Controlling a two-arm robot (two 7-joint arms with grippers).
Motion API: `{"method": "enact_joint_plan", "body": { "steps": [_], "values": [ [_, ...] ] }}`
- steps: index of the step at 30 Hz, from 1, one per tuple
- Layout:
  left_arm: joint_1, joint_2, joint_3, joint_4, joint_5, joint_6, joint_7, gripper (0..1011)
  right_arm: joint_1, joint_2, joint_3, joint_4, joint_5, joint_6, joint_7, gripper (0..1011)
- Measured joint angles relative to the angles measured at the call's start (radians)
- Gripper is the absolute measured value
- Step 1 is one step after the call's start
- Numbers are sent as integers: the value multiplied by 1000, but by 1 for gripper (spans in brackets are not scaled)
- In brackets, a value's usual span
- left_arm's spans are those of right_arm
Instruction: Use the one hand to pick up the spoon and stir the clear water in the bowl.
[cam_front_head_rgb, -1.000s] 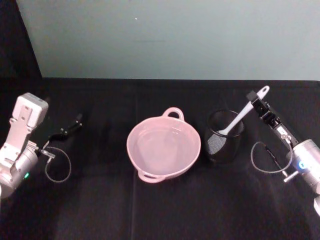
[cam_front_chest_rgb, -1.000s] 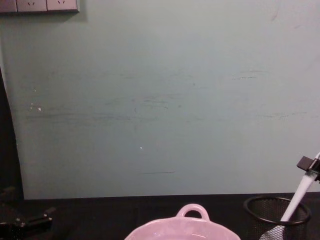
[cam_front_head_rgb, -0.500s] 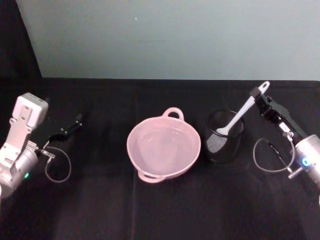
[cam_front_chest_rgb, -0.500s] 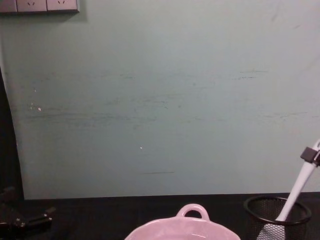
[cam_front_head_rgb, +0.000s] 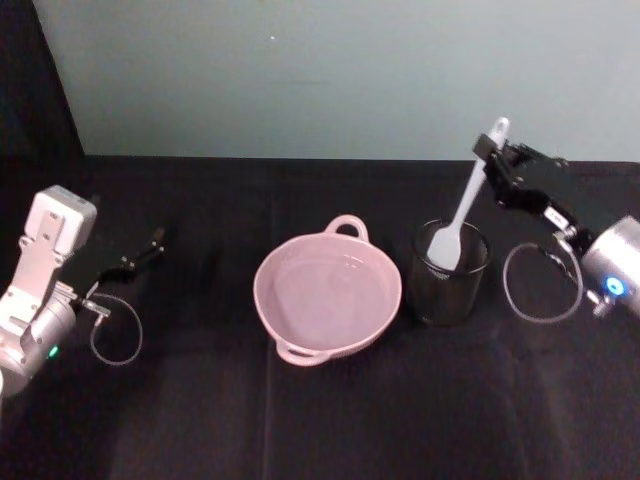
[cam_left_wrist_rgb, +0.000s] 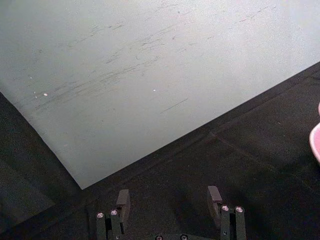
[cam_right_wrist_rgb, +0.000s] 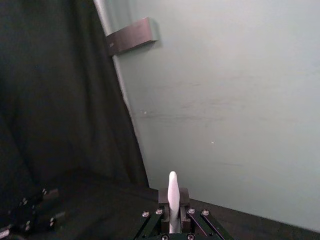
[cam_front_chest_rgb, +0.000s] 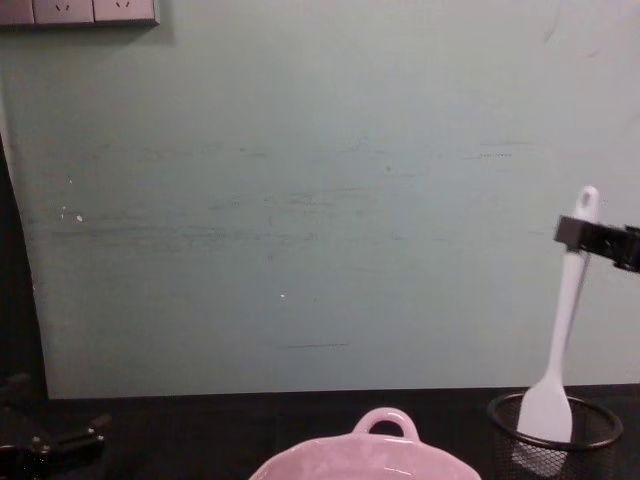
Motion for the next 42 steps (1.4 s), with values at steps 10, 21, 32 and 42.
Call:
{"method": "enact_joint_plan", "body": {
  "steps": [10,21,32,42],
  "values": [
    [0,0,0,0,0,0,0,1011,42,53,-20,-92,-112,81,-8,116],
    [0,0,0,0,0,0,0,1011,46,57,-16,-112,-138,96,-7,116],
    [0,0,0,0,0,0,0,1011,45,56,-16,-108,-134,93,-6,116],
    [0,0,0,0,0,0,0,1011,40,53,-12,-112,-137,93,-4,116]
  ]
}}
